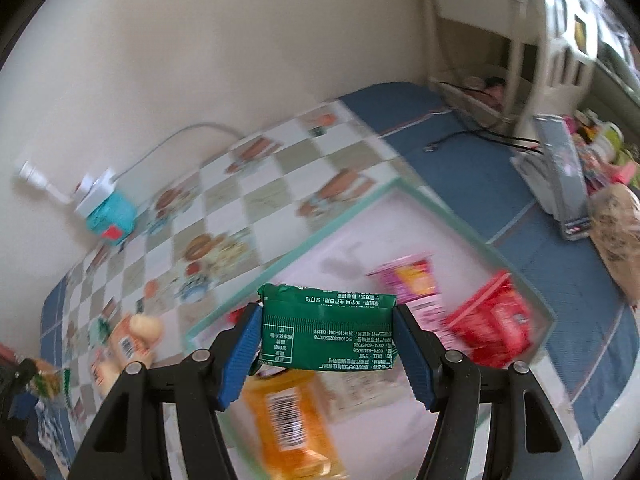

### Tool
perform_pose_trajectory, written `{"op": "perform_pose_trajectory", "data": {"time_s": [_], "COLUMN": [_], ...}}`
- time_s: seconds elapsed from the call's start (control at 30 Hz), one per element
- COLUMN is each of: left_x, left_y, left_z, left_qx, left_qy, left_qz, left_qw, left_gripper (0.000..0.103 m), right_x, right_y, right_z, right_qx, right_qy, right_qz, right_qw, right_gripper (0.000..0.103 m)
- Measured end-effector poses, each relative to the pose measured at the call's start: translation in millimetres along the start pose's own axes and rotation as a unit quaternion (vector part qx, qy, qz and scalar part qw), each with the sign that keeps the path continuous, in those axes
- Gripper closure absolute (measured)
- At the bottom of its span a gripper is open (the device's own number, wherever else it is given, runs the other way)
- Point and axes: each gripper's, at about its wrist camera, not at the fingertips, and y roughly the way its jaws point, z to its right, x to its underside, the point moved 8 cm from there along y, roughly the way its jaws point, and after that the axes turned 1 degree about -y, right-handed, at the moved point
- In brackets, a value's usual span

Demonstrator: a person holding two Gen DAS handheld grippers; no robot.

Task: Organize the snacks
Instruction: 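Carry both green packs up and over the white tray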

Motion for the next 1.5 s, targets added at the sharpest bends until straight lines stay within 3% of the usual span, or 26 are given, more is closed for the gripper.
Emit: {"op": "perform_pose_trajectory", "data": {"time_s": [0.17,0.4,0.87,1.5], "left_x": [7.6,28.1,86.0,125.4], "left_y": [-1.0,-0.8,11.5,53.9], "left_z": [32.2,87.0,189.5,250.4], "left_qx": [0.021,0.059,0.13,0.152], "left_qy": [0.027,0.077,0.175,0.239], "left_qz": [-0.005,-0.02,-0.07,-0.102], "left_qw": [0.9994,0.9951,0.9734,0.9535], "left_gripper": [0.04,0.04,0.04,0.04], "right_x": [-13.2,-27.4,-40.5,-41.2], "right_y": [0.6,3.4,18.1,44.2], "right_z": [31.9,50.2,85.5,85.1], "right_qx": [0.031,0.026,0.032,0.031], "right_qy": [0.022,0.043,0.079,0.068], "right_qz": [0.01,0.021,0.049,0.056], "right_qw": [0.999,0.999,0.995,0.996], "right_gripper": [0.035,0.035,0.035,0.034]}}
